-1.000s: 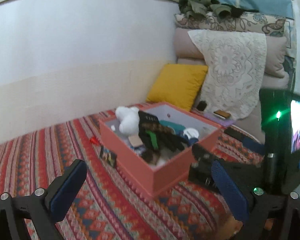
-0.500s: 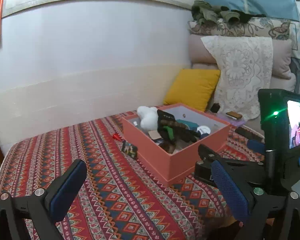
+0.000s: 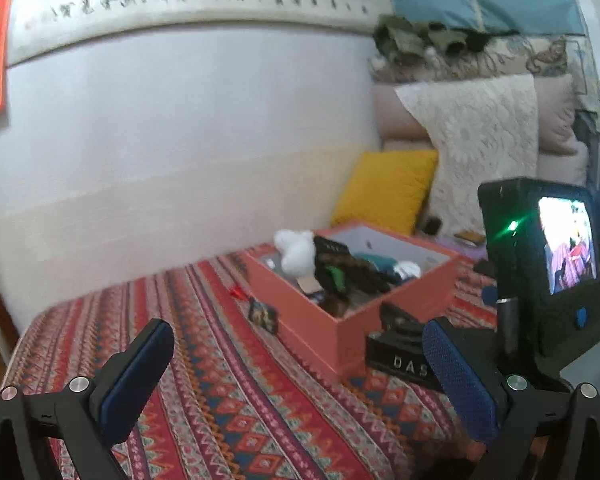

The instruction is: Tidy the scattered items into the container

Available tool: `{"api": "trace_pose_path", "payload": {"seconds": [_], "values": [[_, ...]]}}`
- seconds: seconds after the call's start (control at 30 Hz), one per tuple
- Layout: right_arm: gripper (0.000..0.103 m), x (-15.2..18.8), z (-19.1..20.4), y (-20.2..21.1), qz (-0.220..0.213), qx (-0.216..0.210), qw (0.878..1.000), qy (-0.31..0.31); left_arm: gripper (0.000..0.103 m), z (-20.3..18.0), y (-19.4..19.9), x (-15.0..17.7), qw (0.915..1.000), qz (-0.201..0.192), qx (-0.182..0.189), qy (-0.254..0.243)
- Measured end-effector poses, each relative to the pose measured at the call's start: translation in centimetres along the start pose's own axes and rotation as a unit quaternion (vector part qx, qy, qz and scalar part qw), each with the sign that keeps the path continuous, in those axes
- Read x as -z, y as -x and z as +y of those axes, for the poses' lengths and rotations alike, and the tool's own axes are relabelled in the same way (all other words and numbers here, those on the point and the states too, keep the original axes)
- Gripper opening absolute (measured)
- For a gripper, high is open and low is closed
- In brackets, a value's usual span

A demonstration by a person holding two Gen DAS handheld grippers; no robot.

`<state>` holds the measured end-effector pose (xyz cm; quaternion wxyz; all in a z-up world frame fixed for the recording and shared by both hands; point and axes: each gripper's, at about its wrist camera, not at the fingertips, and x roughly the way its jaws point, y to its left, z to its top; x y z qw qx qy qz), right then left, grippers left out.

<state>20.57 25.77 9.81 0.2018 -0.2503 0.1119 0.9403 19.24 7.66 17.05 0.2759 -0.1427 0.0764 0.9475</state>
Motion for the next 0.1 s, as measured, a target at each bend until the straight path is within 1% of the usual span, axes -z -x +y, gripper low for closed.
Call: {"api": "trace_pose_path", "payload": {"seconds": [0.1], "values": [[0.102,0.07,0.04,-0.32,0.004,-0.001,1.0,0.002,0.103,0.24,-0.23,0.04,0.9999,0.004,0.007,0.01]]}}
